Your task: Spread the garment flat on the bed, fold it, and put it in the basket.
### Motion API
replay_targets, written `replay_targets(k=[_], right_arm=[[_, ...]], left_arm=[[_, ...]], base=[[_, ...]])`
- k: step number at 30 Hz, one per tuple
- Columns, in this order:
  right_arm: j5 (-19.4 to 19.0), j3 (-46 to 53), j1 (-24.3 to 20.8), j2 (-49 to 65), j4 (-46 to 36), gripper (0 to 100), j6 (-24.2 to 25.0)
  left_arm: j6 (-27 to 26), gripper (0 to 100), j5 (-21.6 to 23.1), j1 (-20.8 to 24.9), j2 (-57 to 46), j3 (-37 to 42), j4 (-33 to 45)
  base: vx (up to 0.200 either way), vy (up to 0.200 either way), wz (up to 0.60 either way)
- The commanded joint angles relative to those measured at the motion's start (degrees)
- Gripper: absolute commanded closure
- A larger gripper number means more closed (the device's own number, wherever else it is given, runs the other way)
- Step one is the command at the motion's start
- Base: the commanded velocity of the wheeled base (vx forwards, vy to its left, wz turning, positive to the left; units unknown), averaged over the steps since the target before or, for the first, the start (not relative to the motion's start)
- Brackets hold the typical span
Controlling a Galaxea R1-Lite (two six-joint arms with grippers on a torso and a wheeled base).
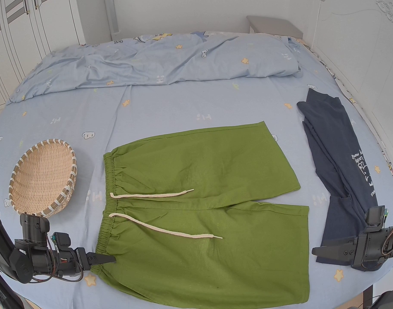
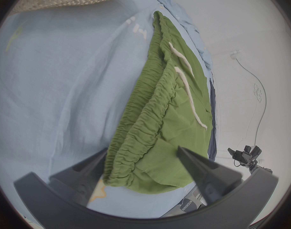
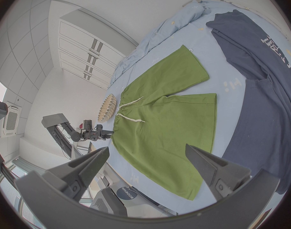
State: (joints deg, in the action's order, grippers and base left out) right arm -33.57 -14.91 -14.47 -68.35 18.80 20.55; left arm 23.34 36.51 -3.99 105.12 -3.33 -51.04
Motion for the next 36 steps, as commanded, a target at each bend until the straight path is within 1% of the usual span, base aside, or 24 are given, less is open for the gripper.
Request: replay_targets(k=[1, 7, 10, 13, 14, 16, 17, 18, 20, 21, 26, 31, 33, 36], right_arm=[[0.0, 0.0, 0.1, -0.7, 0.0, 0, -0.1], [0.0, 0.2, 0.1, -1.1, 0.0, 0, -0.3], [0.0, 0.3, 0.1, -1.1, 0.0, 0, -0.3], [0.0, 0.8, 0.0, -1.0, -0.1, 0, -0.2], [0.2, 1.5, -0.2, -0.8, -0.5, 0, -0.3], [0.2, 3.3, 0.0, -0.6, -0.5, 0, -0.1], [0.2, 3.3, 0.0, -0.6, -0.5, 0, -0.1], [0.2, 4.6, 0.5, -1.1, -0.7, 0, -0.1], [0.2, 4.7, 0.5, -1.2, -0.7, 0, 0.0], [0.3, 7.2, 0.1, -3.4, -1.5, 0, -0.1], [0.1, 11.8, -0.5, -7.1, -1.7, 0, -0.6], [-0.4, 14.4, -1.6, -8.6, -1.7, 0, -0.5], [-0.4, 14.9, -3.3, -12.2, -1.7, 0, -0.7], [-0.4, 14.9, -3.9, -14.7, -1.7, 0, -0.8]], left_arm=[[0.1, 100, 0.1, 0.2, 1.3, 0.7, -0.3], [0.0, 100, 0.1, -0.4, -2.8, 3.1, -0.5], [0.2, 100, 0.1, -1.4, -5.3, 3.2, 0.8], [0.1, 100, 0.1, -3.5, -7.1, 3.2, 2.0], [-0.1, 100, 0.1, -5.1, -8.7, 3.2, 3.1], [-0.2, 100, 0.2, -6.6, -10.8, 3.2, 5.4], [-0.2, 100, 0.2, -6.6, -10.8, 3.2, 5.4], [-0.6, 100, 0.5, -6.6, -12.2, 3.2, 8.9], [-0.8, 100, 0.7, -6.5, -12.3, 3.2, 9.4], [-2.0, 100, 2.3, -6.1, -13.4, 3.2, 12.4], [-3.5, 100, 6.9, -6.0, -13.3, 3.3, 13.7], [-3.5, 100, 7.2, -6.1, -13.0, 3.3, 13.3], [-3.5, 100, 7.2, -6.2, -13.1, 3.3, 13.3], [-3.5, 100, 7.2, -6.1, -13.2, 3.3, 13.6]], base=[[0.000, 0.000, 0.00], [0.000, 0.000, 0.00], [0.000, 0.000, 0.00], [0.000, 0.000, 0.00], [0.000, 0.000, 0.00], [0.000, 0.000, 0.00], [0.000, 0.000, 0.00], [0.000, 0.000, 0.00], [0.000, 0.000, 0.00], [0.000, 0.000, 0.00], [0.000, 0.000, 0.00], [0.000, 0.000, 0.00], [0.000, 0.000, 0.00], [0.000, 0.000, 0.00]])
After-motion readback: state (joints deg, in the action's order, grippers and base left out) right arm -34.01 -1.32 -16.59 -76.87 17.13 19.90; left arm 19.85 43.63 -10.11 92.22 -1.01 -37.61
